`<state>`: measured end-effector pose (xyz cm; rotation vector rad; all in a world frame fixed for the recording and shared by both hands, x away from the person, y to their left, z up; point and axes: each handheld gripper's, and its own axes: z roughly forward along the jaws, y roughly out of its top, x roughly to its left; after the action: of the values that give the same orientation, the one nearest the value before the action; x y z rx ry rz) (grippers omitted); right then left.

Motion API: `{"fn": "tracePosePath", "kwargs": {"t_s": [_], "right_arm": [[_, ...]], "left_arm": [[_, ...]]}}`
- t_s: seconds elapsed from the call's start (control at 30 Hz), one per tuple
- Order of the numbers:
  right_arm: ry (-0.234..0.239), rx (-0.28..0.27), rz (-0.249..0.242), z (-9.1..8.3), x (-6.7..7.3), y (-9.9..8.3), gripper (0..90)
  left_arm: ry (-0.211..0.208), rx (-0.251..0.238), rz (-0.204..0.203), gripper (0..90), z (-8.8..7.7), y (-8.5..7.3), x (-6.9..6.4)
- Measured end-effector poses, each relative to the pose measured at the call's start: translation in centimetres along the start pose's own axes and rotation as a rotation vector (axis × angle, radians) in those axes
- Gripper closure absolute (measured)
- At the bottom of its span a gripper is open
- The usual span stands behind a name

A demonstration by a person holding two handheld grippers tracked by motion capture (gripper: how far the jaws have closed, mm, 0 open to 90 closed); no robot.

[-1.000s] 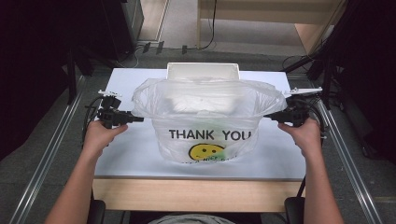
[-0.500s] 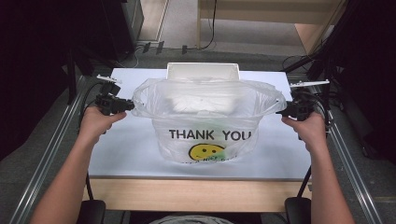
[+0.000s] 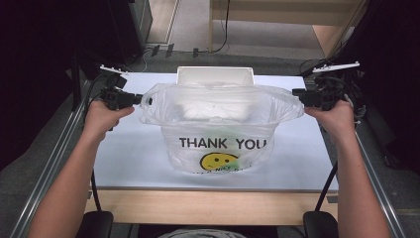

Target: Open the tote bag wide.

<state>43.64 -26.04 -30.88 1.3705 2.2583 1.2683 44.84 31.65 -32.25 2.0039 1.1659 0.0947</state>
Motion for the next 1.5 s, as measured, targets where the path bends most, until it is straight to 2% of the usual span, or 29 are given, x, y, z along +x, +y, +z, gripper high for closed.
{"fn": "tracePosePath", "kwargs": {"t_s": [0.07, 0.13, 0.2, 0.33, 0.43, 0.47, 0.5, 0.53, 0.57, 0.6, 0.63, 0.67, 0.73, 0.77, 0.9, 0.97, 1.03, 1.23, 1.27, 1.4, 1.47, 1.5], "right_arm": [[0.007, -0.013, -0.009, -0.6, 0.0, 1.1, 54.7], [0.017, -0.018, -0.02, -1.1, 0.3, 2.0, 55.1], [0.017, -0.021, -0.035, -1.4, 0.6, 2.7, 55.4], [0.037, -0.037, -0.075, -2.3, 1.8, 4.5, 56.1], [0.052, -0.043, -0.1, -2.9, 2.6, 5.5, 56.8], [0.074, -0.064, -0.091, -3.1, 2.8, 5.8, 57.3], [0.098, -0.062, -0.083, -3.1, 3.0, 6.1, 57.4], [0.085, -0.052, -0.108, -3.2, 3.4, 6.4, 56.7], [0.085, -0.051, -0.124, -3.3, 3.7, 6.5, 56.7], [0.098, -0.052, -0.135, -3.4, 4.1, 6.8, 56.9], [0.117, -0.063, -0.126, -3.4, 4.3, 7.0, 56.9], [0.141, -0.073, -0.117, -3.4, 4.6, 7.2, 57.5], [0.151, -0.067, -0.121, -3.4, 4.9, 7.3, 57.7], [0.128, -0.051, -0.165, -3.2, 5.8, 7.6, 54.6], [0.161, -0.061, -0.188, -3.3, 7.1, 8.0, 49.4], [0.17, -0.059, -0.207, -3.3, 7.9, 8.2, 47.8], [0.204, -0.068, -0.209, -3.3, 8.6, 8.3, 46.4], [0.209, -0.05, -0.232, -3.1, 9.6, 8.2, 46.8], [0.218, -0.051, -0.242, -2.9, 10.0, 8.2, 48.1], [0.226, -0.052, -0.261, -2.6, 10.7, 8.2, 50.2], [0.231, -0.044, -0.285, -1.8, 11.5, 8.2, 52.8], [0.231, -0.044, -0.285, -1.8, 11.5, 8.2, 52.8]], "left_arm": [[-0.01, -0.007, 0.014, 69.3, -0.6, 1.0, -0.3], [0.002, -0.008, 0.036, 69.4, -1.1, 1.7, -0.7], [-0.011, -0.014, 0.047, 69.3, -1.6, 2.4, -1.1], [0.006, -0.027, 0.089, 68.8, -2.6, 4.0, -2.0], [-0.011, -0.028, 0.117, 68.7, -3.3, 5.1, -2.8], [-0.018, -0.028, 0.126, 68.9, -3.5, 5.4, -3.1], [-0.018, -0.028, 0.126, 68.9, -3.5, 5.4, -3.1], [-0.029, -0.033, 0.145, 68.8, -3.7, 6.0, -3.8], [-0.029, -0.033, 0.145, 68.9, -3.7, 6.0, -3.8], [-0.043, -0.036, 0.159, 68.9, -4.0, 6.5, -4.5], [-0.052, -0.038, 0.168, 68.7, -4.0, 6.7, -4.8], [-0.052, -0.038, 0.168, 68.6, -4.0, 6.7, -4.8], [-0.071, -0.034, 0.169, 67.4, -4.1, 7.1, -5.4], [-0.073, -0.026, 0.171, 62.3, -4.1, 7.3, -5.8], [-0.097, -0.007, 0.227, 53.9, -3.6, 7.4, -7.4], [-0.105, -0.002, 0.233, 50.6, -3.5, 7.4, -7.8], [-0.127, -0.001, 0.254, 47.0, -3.2, 7.5, -8.6], [-0.159, -0.009, 0.259, 38.2, -2.9, 7.6, -9.6], [-0.168, 0.001, 0.27, 37.0, -2.7, 7.6, -10.1], [-0.179, 0.018, 0.291, 40.2, -2.1, 7.6, -10.9], [-0.191, 0.018, 0.301, 48.8, -1.8, 7.7, -11.4], [-0.193, 0.016, 0.302, 48.8, -1.7, 7.7, -11.6]]}}
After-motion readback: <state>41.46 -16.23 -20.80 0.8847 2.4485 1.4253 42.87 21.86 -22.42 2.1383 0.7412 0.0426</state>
